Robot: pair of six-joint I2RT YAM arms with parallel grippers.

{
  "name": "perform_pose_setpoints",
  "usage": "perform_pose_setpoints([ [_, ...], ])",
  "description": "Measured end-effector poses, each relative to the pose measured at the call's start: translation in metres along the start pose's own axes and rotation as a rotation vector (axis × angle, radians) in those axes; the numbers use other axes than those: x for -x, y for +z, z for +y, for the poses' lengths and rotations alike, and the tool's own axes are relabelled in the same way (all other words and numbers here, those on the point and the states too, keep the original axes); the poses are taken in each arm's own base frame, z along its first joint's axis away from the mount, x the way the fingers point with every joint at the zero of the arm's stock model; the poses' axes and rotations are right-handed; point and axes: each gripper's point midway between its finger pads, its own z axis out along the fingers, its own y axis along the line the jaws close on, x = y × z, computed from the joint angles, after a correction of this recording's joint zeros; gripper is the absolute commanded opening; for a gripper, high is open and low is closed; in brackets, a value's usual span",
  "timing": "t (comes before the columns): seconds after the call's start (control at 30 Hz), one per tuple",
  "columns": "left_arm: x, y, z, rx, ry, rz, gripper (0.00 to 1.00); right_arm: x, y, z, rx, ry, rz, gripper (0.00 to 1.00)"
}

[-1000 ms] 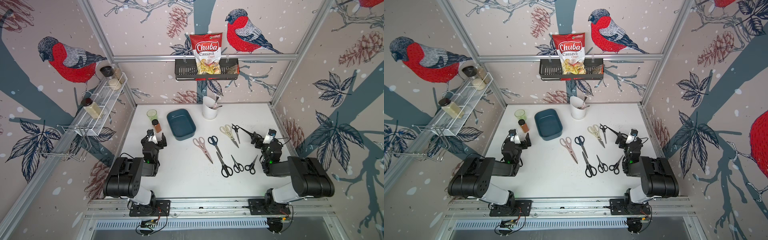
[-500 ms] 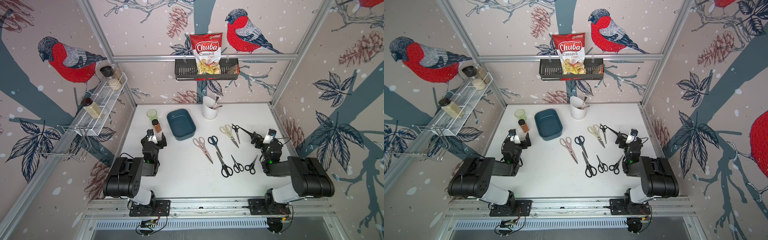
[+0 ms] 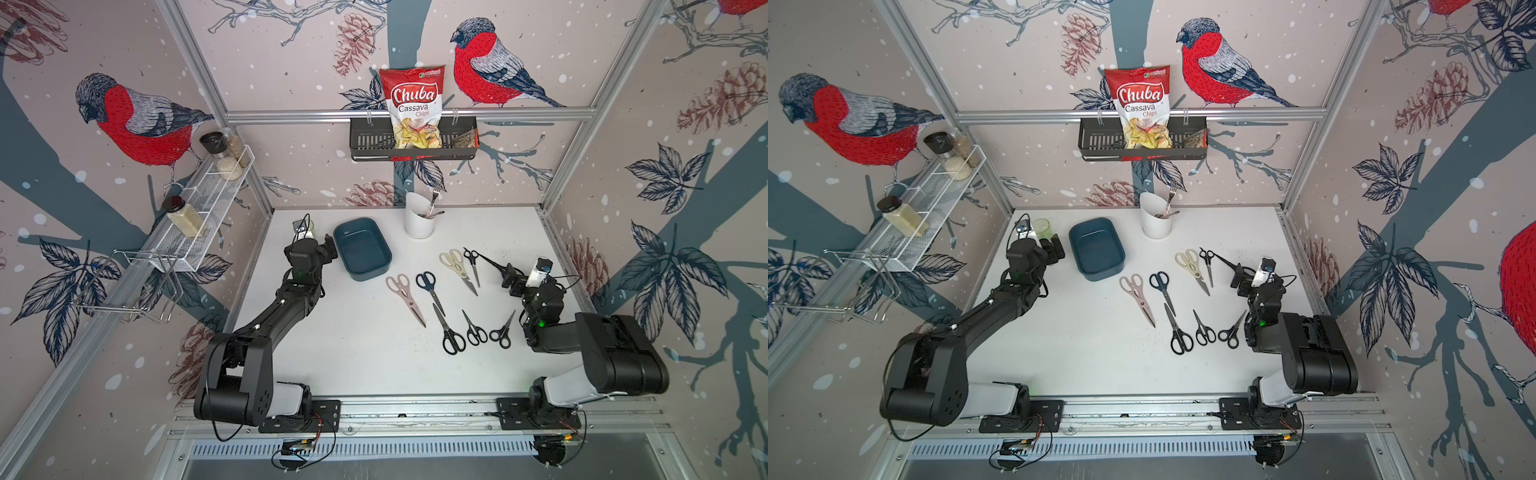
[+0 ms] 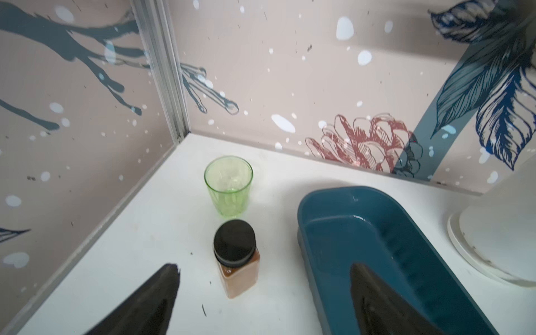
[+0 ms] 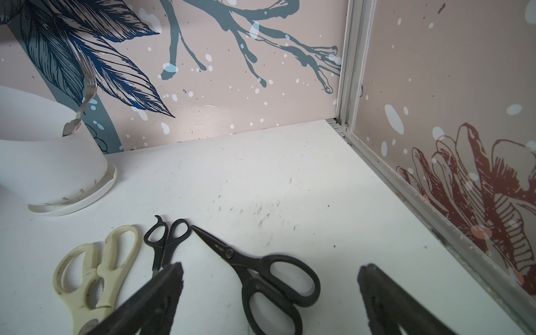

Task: Put the scissors into the storage box
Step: Move the storage box to the center of the board.

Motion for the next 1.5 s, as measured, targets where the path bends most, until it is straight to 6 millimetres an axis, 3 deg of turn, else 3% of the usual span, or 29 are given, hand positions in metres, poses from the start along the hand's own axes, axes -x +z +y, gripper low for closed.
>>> perform_pose_setpoints([
  [0.17, -0.024, -0.003, -0.007, 0.017, -0.128, 0.161, 0.91, 0.000, 0.000, 0.000, 0.000, 0.000, 0.000, 1.00],
  [0.3, -0.053, 0.003, -0.015, 0.007, -0.231, 0.292, 0.70, 0.000, 0.000, 0.000, 0.000, 0.000, 0.000, 1.00],
  [0.37, -0.067, 0.008, -0.022, -0.008, -0.263, 0.356, 0.65, 0.000, 0.000, 0.000, 0.001, 0.000, 0.000, 1.00],
  [0.6, -0.086, 0.015, -0.052, -0.078, -0.314, 0.468, 0.60, 0.000, 0.000, 0.000, 0.001, 0.000, 0.000, 1.00],
  [0.83, -0.121, 0.029, -0.054, -0.052, -0.295, 0.569, 0.45, 0.000, 0.000, 0.000, 0.001, 0.000, 0.000, 1.00],
  [0.97, -0.125, 0.039, -0.057, -0.045, -0.288, 0.583, 0.30, 0.000, 0.000, 0.000, 0.001, 0.000, 0.000, 1.00],
  [1.1, -0.126, 0.046, -0.060, -0.043, -0.269, 0.599, 0.10, 0.000, 0.000, 0.000, 0.001, 0.000, 0.000, 1.00],
  [1.3, -0.126, 0.045, -0.059, -0.047, -0.197, 0.627, 0.05, 0.000, 0.000, 0.000, 0.001, 0.000, 0.000, 1.00],
  [1.5, -0.130, 0.024, -0.050, -0.055, -0.110, 0.663, 0.05, 0.000, 0.000, 0.000, 0.001, 0.000, 0.000, 1.00],
])
